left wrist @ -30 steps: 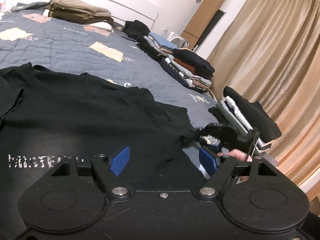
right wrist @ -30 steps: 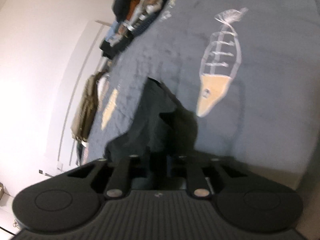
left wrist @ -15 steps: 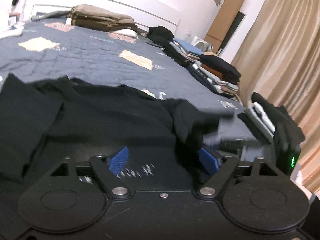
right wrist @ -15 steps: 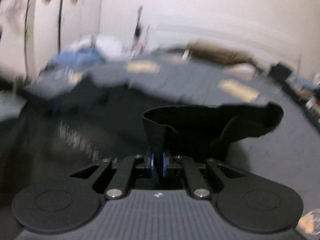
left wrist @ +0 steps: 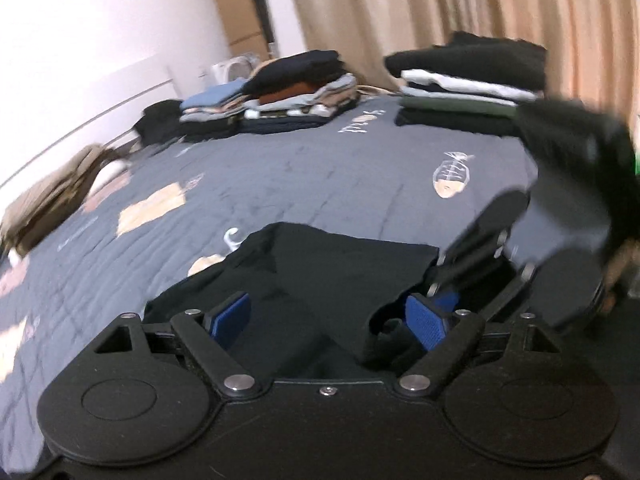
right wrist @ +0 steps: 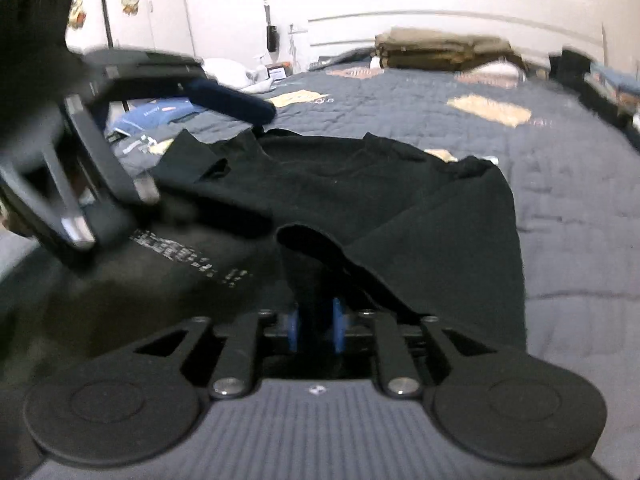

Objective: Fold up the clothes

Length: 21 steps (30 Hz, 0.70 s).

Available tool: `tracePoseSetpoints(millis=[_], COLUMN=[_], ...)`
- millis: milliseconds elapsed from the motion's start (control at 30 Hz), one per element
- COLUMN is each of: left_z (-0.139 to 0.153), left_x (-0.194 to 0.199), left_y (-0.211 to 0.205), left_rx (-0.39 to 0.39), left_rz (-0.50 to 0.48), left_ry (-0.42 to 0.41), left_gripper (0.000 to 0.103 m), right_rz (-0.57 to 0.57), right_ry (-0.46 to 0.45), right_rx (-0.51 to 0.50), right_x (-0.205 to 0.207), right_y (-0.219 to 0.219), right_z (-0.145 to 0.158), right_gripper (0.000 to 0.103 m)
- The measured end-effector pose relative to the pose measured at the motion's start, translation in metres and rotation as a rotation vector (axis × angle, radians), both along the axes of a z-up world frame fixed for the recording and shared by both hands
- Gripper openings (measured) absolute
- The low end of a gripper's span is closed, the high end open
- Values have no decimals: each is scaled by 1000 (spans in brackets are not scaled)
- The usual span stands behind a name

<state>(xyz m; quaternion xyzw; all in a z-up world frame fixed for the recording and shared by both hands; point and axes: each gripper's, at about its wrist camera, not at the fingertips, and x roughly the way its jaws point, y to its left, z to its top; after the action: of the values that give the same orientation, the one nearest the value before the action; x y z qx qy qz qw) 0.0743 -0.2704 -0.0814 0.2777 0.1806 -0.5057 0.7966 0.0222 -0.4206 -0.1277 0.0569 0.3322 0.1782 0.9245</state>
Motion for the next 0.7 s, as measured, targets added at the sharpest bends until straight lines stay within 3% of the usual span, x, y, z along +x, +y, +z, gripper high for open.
tracePoseSetpoints(millis=[133,233,333,433,500,567,633,667,700], left_z=[-2,-11,-28,-45,-51,-54,-55,-56,-57], left_x=[-6,-18,-31,-37,-35,-30,-23,-20,-17], left_y=[-6,-21,-41,-62,-74,-82,-86,-88,-90], left_rx=[10,68,133,169,168,188,204,212,220], left_rz=[-43,-108,-177,-215,-205,-207,-210,-211,-213], left_ry=[-25,-80,-146,-177,-177,-163,-140,-129,-117], left_gripper=[83,83,79,69,58,54,38,17,14], right_rz=[-20,-207,-431,-520,-530,-532,-524,-514,-505], right_ry=[27,-38,-111,-126,-125,-120,-115,-112,-109], right_rx=[99,148,271,366,384,387,391,390,390], right_x=[-14,-28,-39,-45,-45,-44,-43,-42,-41], right_y=[-30,-69,-107,-127,-130,-130,-128,-127,-126], right_z=[18,37,39,33,31,30,29,28,27], right_gripper=[45,50,53,53,54,54,55,55,55])
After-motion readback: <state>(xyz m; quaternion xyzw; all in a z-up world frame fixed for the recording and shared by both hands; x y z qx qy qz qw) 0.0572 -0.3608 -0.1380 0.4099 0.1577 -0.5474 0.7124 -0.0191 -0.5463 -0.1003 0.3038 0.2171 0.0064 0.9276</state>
